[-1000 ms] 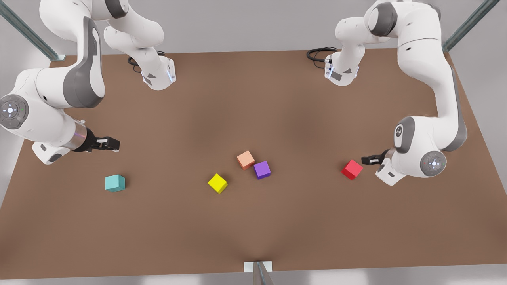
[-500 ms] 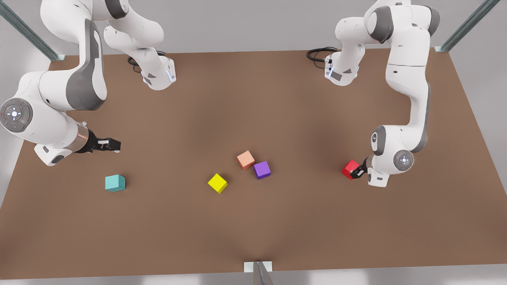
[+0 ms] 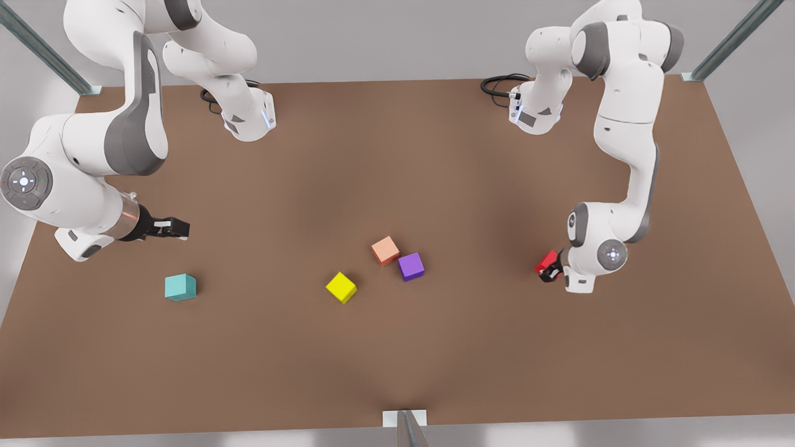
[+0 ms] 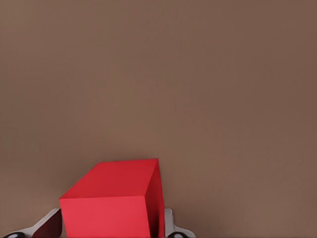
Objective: Pick up red wooden cube and pass to hand red wooden cube and place in blue wooden cube
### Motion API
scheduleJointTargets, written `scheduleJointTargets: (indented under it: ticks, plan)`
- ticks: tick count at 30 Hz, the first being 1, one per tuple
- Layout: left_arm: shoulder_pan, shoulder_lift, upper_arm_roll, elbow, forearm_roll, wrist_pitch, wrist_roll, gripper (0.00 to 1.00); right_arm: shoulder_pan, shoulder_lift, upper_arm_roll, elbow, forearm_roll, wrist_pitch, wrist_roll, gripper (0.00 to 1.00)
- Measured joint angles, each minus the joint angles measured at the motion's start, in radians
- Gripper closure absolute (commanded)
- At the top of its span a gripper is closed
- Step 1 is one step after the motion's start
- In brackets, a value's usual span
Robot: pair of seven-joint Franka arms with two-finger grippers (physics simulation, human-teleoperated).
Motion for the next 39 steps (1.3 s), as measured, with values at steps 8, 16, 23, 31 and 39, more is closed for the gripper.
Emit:
scheduleJointTargets:
  ticks: [8,16,23,31,39]
  plan:
    - [0.0,0.031,0.0,0.007,0.002,0.025,-0.022,0.0,0.0,0.001,0.001,0.0,0.001,-0.001,-0.001,0.0]
    - [-0.006,0.035,-0.009,0.06,0.022,0.026,-0.041,0.35,0.0,0.003,0.002,0.0,0.001,-0.001,-0.002,0.0]
    - [-0.031,0.091,-0.21,0.497,-0.025,-0.29,-0.059,0.35,-0.003,0.027,0.002,0.001,0.014,-0.006,-0.017,0.0]
    - [-0.035,0.364,-0.475,0.858,-0.711,-0.319,-0.25,0.35,-0.095,0.538,0.08,0.178,0.834,-0.081,-0.322,0.0]
    - [-0.035,0.428,-0.594,0.869,-1.003,-0.174,-0.341,0.35,-0.049,0.673,0.257,0.316,1.08,0.105,-0.852,0.0]
